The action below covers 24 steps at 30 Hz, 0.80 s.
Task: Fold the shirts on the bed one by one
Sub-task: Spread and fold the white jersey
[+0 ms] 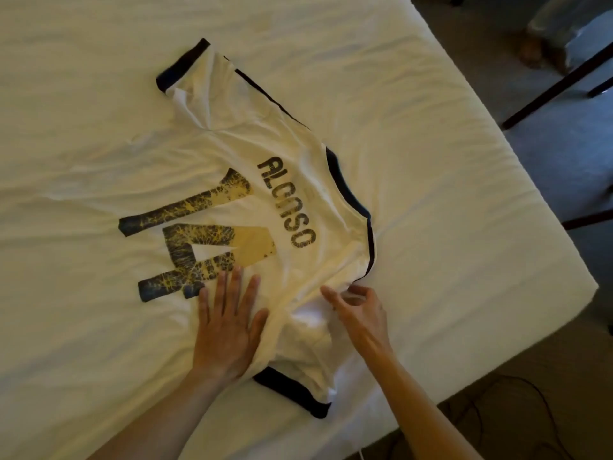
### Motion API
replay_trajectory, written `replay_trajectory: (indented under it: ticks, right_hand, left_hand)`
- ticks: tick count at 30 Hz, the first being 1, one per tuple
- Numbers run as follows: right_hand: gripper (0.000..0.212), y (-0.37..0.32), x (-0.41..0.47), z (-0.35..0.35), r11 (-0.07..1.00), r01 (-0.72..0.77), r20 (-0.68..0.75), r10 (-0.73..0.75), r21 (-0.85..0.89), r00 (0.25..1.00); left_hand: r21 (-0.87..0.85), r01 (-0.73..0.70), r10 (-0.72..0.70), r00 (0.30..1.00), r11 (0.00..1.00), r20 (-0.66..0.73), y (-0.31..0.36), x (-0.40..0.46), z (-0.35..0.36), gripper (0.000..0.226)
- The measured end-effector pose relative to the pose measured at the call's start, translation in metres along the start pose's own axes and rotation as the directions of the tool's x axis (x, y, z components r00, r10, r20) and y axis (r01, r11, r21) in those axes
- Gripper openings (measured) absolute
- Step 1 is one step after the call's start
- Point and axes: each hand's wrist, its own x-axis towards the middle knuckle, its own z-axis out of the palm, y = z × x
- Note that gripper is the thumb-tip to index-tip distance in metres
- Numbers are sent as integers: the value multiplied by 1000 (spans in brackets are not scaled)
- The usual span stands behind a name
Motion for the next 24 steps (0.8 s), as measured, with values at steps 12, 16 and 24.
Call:
replay_trajectory:
  ticks: [12, 16, 24]
  right_hand:
    - [46, 54, -68, 11, 968, 163, 18, -163, -189, 987]
    - [40, 73, -93, 23, 942, 130, 120, -96, -311, 988]
    - [28, 92, -85, -16, 767, 26, 483, 377, -641, 791]
  left_hand:
    - [-3, 138, -137, 985, 990, 108, 10, -9, 2, 69]
    - [-28, 191, -187, 977, 981, 104, 18, -24, 7, 65]
    - [-123, 135, -124, 988, 983, 93, 9, -43, 11, 68]
